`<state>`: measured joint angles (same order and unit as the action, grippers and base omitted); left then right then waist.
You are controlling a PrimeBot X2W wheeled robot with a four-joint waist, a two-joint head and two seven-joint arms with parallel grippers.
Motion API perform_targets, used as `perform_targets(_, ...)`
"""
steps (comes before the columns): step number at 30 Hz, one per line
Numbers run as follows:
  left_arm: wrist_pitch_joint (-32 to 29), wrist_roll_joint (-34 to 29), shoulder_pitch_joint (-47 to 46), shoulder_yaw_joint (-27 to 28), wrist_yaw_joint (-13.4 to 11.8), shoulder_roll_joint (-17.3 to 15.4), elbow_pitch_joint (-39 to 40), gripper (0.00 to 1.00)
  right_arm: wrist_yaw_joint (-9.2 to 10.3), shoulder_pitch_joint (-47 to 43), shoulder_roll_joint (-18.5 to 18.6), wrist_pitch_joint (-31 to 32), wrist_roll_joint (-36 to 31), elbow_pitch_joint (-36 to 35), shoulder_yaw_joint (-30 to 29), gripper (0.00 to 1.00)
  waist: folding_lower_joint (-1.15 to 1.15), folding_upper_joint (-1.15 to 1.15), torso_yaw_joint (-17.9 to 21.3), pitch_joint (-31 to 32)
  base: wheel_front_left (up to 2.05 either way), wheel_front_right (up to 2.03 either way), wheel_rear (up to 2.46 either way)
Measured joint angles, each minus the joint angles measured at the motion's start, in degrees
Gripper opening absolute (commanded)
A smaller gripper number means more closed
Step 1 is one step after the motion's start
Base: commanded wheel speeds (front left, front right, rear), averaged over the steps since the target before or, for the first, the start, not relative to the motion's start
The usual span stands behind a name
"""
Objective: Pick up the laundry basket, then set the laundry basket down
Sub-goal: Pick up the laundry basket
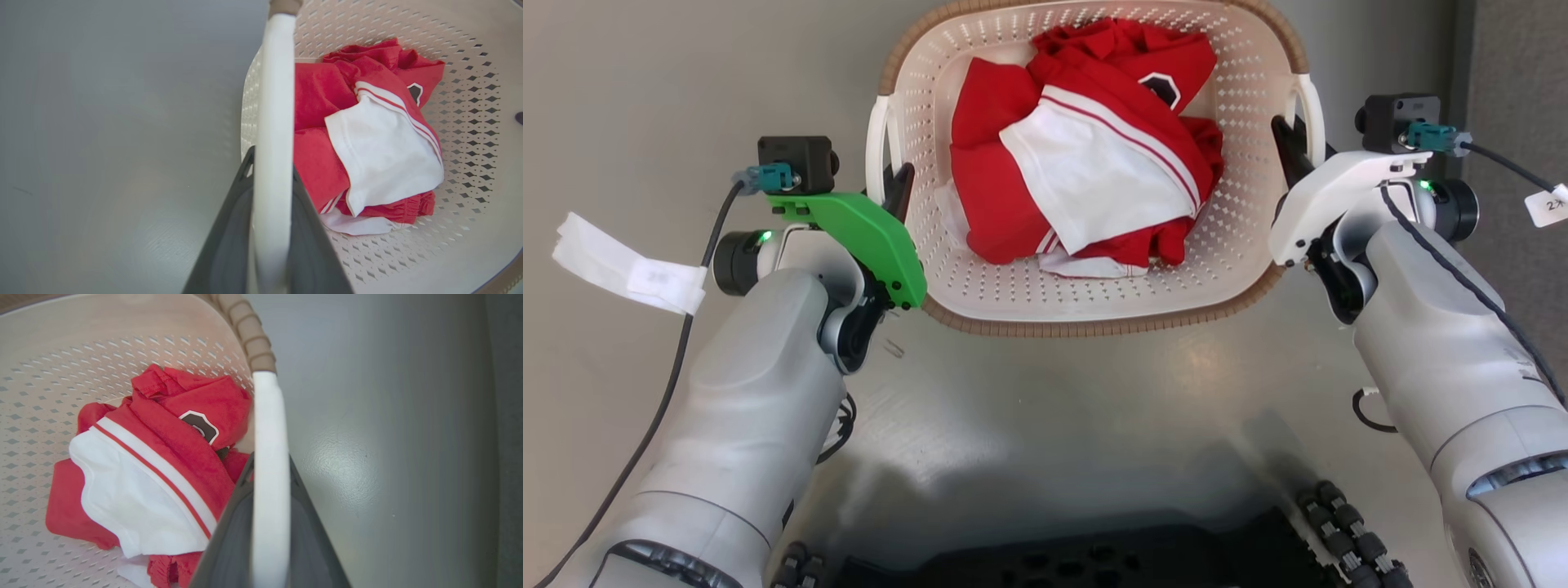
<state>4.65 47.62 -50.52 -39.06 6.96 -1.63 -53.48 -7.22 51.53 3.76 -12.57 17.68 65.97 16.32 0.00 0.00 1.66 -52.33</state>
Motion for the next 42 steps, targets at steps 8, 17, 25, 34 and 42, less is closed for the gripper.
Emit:
perform_targets(8,-0.1,1.5,0.1,-2.1,0.0,0.1,-2.9,0.0,0.01,-0.7,-0.2,0.0,1.3,1.3,2.5,0.0,0.0,0.0,-0.2,4.6,0.0,0.0,0.0)
perform_targets(17,-2.1,5.2,2.1,-3.8,0.0,0.1,-4.3,0.0,0.02,-3.0,-0.3,0.8,3.6,2.4,6.2,0.0,0.0,0.0,-0.7,11.4,0.0,0.0,0.0)
perform_targets(25,-5.0,7.7,5.3,-6.7,0.0,0.1,-5.3,0.0,0.18,-8.3,-0.2,3.8,7.9,1.6,10.5,0.0,0.0,0.0,-1.2,17.8,0.0,0.0,0.0)
perform_targets(34,-6.5,9.5,10.4,-7.7,0.0,0.0,-8.1,0.0,0.32,-13.3,-0.1,8.9,13.3,-1.7,16.8,0.0,-0.01,0.0,-1.4,25.2,0.0,0.0,0.0)
perform_targets(42,-8.7,11.4,13.3,-9.2,0.0,0.0,-9.2,0.0,0.77,-17.1,0.2,12.2,17.6,-3.5,21.1,0.0,-0.01,0.0,-0.7,31.8,0.0,0.0,0.0)
